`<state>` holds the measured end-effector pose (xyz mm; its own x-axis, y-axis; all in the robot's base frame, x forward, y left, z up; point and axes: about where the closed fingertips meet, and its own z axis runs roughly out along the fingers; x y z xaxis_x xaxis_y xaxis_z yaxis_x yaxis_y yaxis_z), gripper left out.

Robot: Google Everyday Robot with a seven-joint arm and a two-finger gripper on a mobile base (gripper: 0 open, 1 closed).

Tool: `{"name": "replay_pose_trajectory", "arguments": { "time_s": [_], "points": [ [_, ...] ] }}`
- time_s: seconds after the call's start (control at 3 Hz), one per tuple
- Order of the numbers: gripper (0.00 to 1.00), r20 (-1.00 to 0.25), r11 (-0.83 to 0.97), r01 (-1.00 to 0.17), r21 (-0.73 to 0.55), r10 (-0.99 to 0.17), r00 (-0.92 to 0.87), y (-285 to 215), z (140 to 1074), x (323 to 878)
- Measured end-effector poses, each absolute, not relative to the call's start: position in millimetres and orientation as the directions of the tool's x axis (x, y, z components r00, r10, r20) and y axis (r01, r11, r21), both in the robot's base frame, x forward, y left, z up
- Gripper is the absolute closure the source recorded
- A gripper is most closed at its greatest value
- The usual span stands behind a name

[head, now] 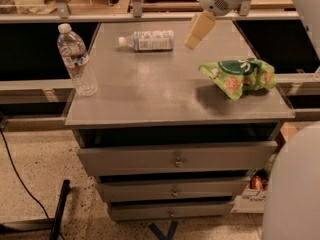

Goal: Pick blue plastic bottle

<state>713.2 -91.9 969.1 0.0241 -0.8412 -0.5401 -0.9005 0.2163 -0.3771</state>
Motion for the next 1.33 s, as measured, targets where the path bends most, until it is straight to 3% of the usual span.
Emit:
{"name": "replay_pose_trajectory", "arguments": {
  "time_s": [0.67,1.33],
  "points": [
    [0.00,-0.659,0.307,-0.896,-0.321,-0.752,-0.022,-67,961,746],
    [0.00,-0.646,0.320,-0.890,-0.325,-0.763,-0.038,-62,931,772]
  ]
}}
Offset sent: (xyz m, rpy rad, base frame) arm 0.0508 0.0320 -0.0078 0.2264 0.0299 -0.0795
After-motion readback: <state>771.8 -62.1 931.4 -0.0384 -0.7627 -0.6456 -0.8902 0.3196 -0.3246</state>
